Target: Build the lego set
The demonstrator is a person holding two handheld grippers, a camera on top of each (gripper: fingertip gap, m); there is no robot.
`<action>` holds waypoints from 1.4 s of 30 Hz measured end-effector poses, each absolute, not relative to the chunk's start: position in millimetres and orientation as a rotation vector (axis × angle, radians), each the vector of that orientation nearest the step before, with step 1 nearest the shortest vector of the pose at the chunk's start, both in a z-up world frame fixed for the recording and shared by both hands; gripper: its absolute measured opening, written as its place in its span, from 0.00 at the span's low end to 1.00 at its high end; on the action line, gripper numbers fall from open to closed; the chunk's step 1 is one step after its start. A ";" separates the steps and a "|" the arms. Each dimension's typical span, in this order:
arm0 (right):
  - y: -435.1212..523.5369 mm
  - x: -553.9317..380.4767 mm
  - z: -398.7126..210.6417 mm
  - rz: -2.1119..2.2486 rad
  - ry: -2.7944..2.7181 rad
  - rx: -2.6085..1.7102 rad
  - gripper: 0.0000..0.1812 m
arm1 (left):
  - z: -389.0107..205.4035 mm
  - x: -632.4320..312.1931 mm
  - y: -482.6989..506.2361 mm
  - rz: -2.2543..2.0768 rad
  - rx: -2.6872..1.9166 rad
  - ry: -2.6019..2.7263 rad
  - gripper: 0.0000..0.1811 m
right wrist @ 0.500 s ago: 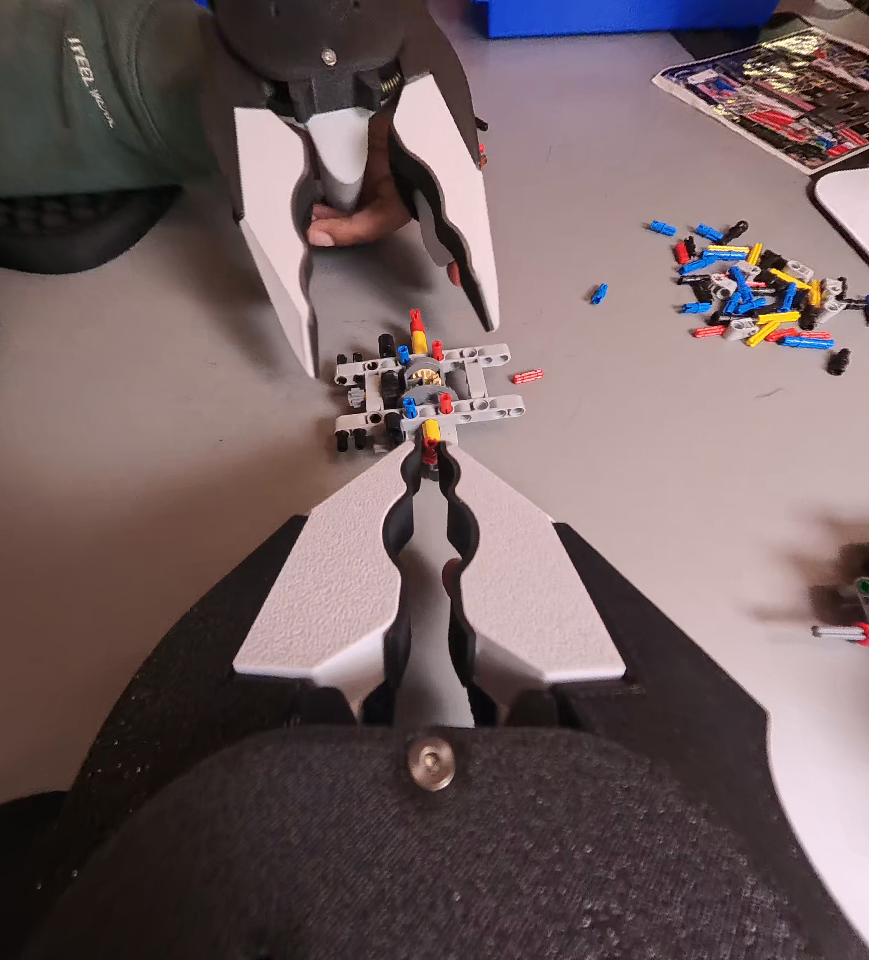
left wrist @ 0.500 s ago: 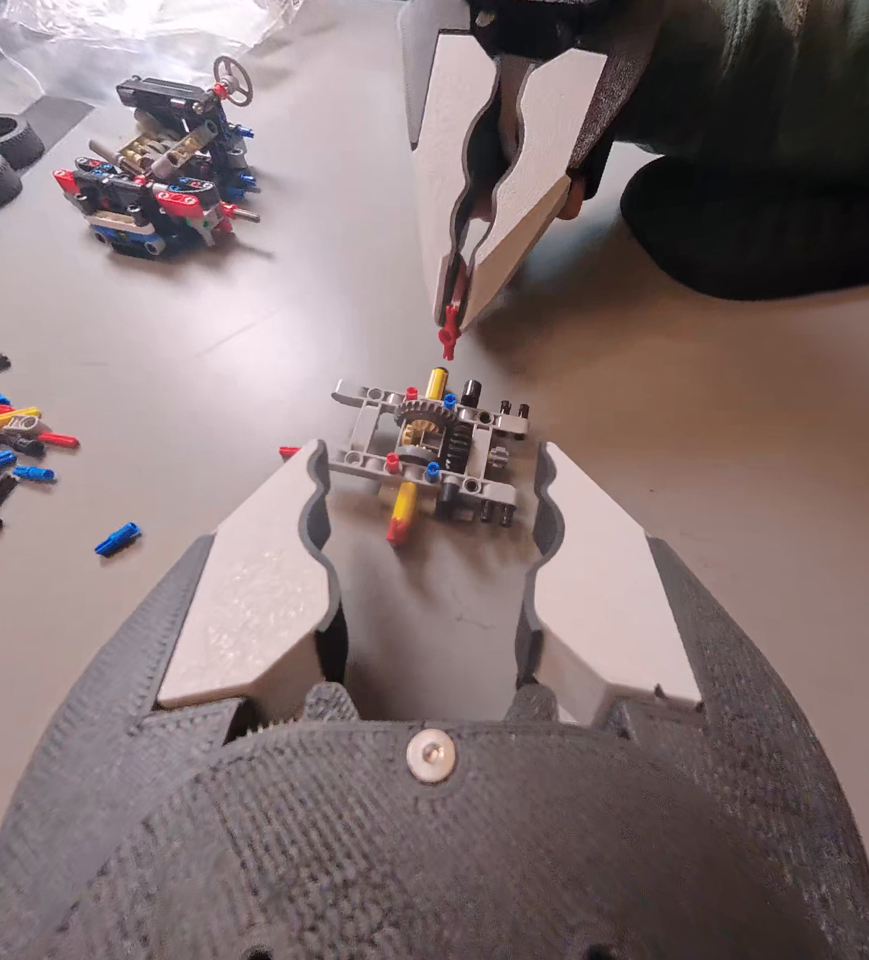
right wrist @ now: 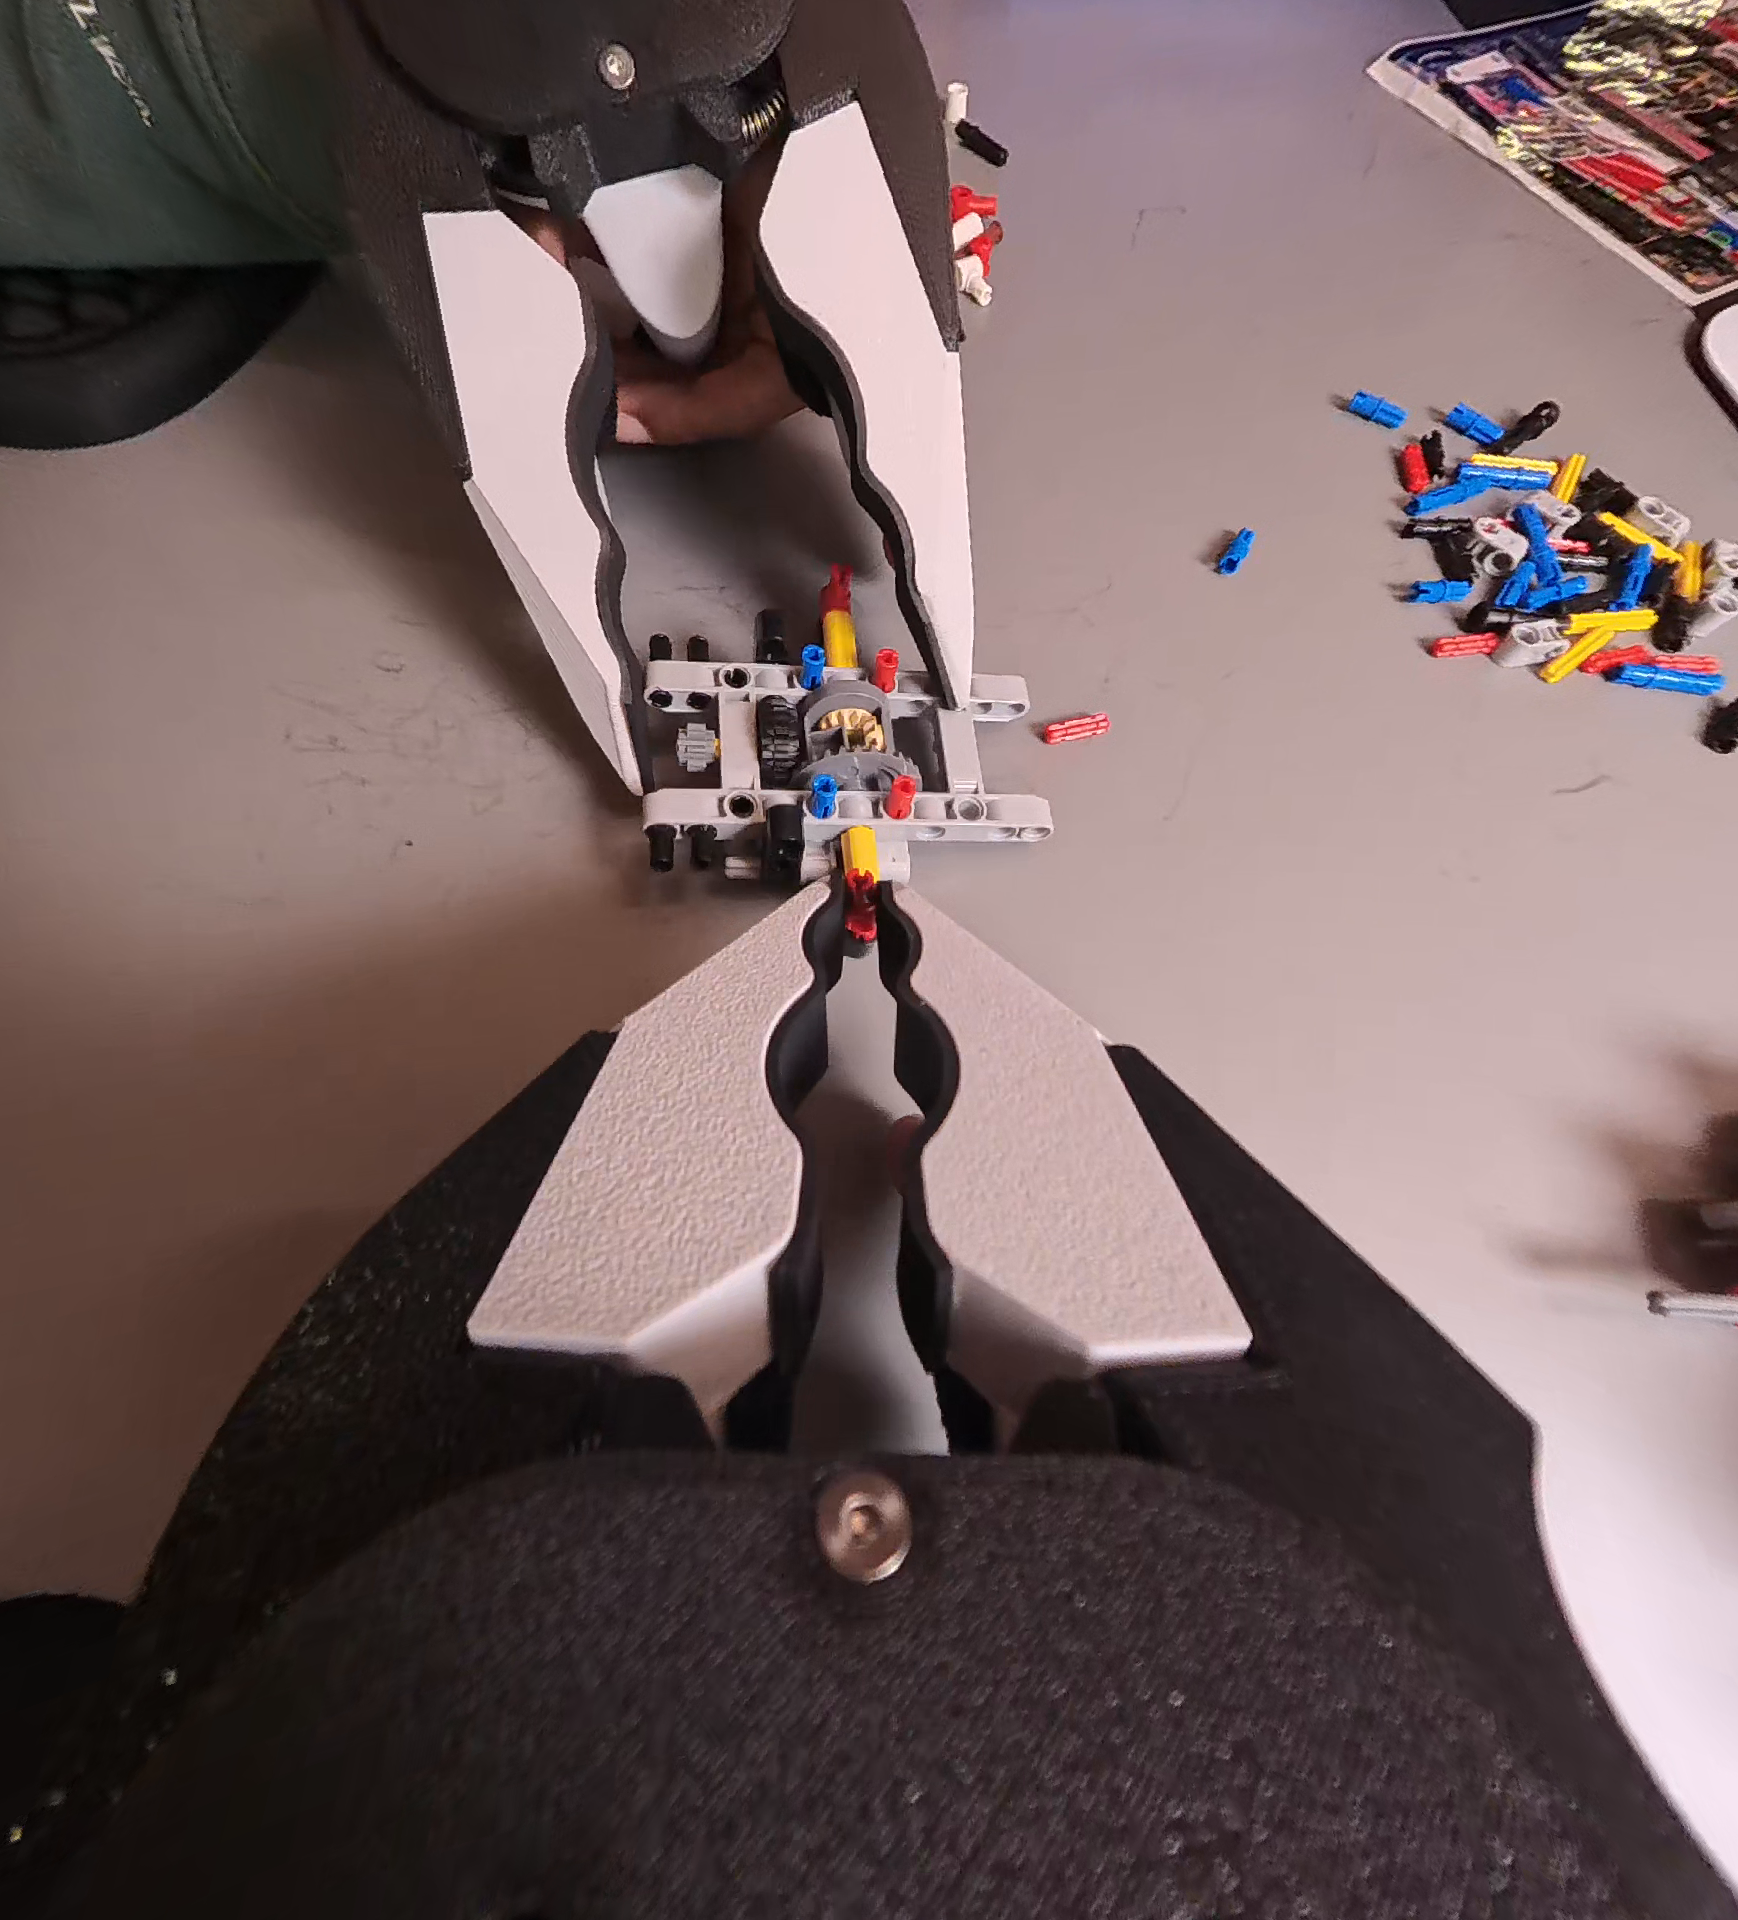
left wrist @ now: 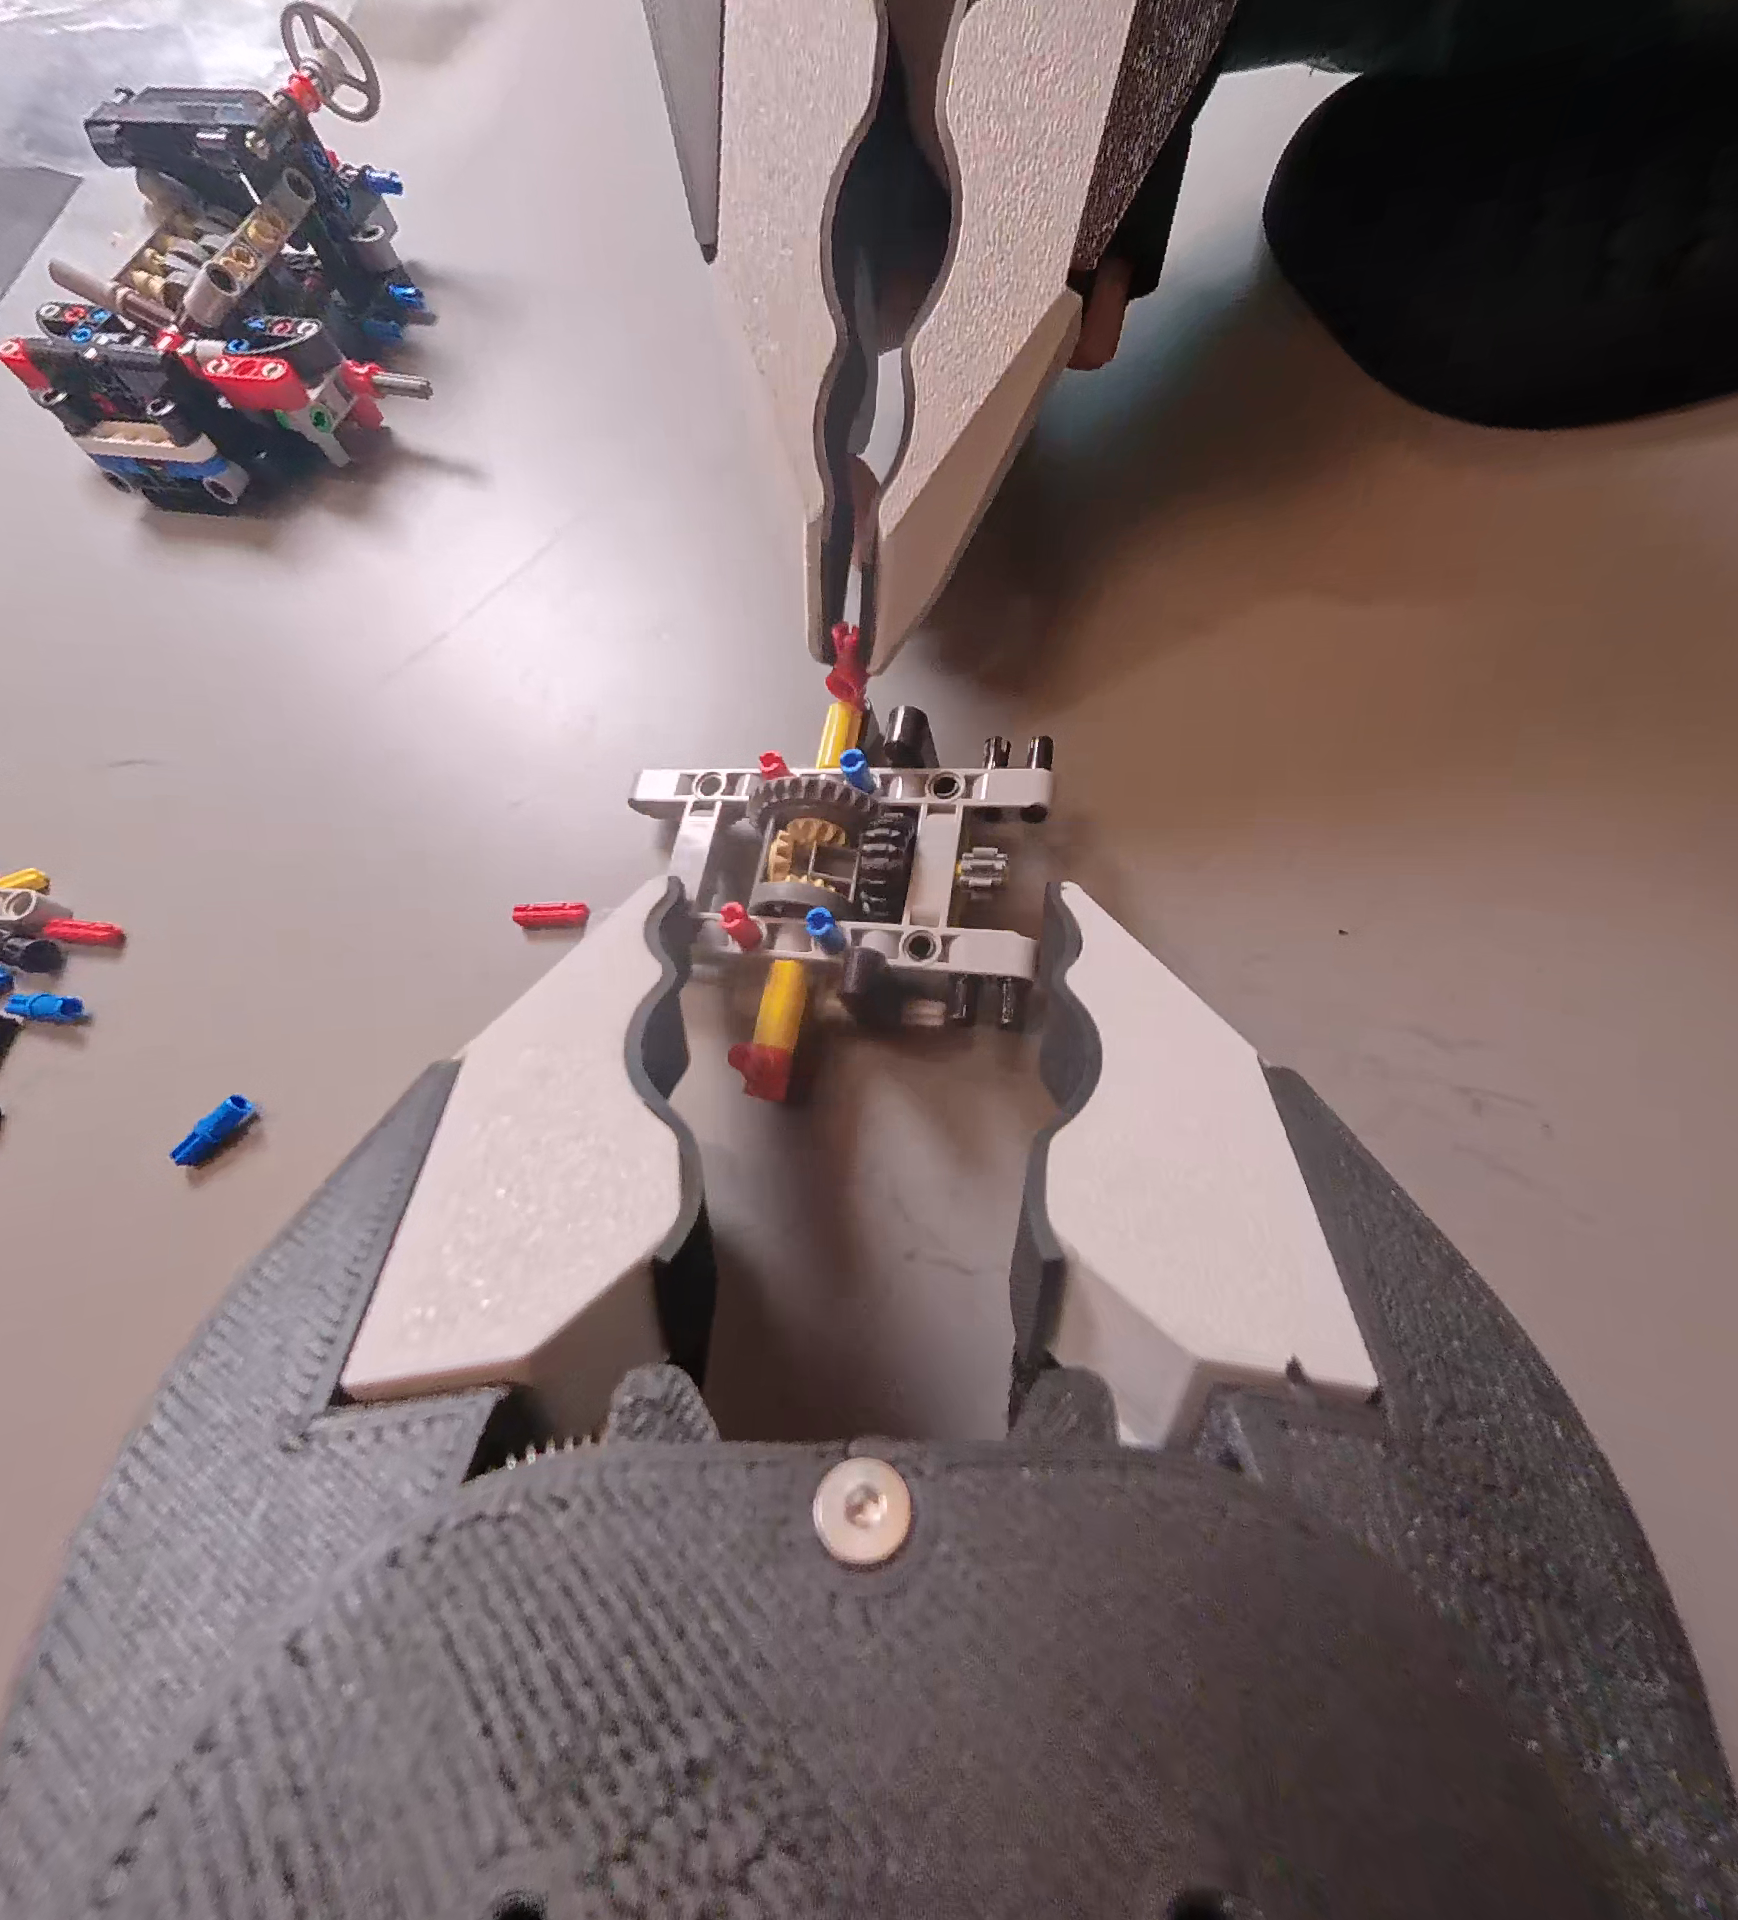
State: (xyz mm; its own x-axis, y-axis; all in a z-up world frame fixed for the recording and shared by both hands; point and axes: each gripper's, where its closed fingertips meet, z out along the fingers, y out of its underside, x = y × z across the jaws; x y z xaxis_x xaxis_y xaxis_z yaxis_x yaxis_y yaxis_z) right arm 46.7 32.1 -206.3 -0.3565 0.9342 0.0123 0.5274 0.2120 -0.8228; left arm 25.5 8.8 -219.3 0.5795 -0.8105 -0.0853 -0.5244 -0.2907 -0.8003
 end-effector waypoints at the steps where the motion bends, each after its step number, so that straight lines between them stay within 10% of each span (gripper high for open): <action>1: 32.0 46.6 -206.8 1.021 -1.978 -1.348 0.02 | -218.7 25.6 8.7 -0.431 -1.967 1.067 0.36; 42: 30.1 48.7 -211.5 0.888 -2.486 -1.224 0.02 | -219.0 25.0 8.2 -0.454 -1.968 1.073 0.35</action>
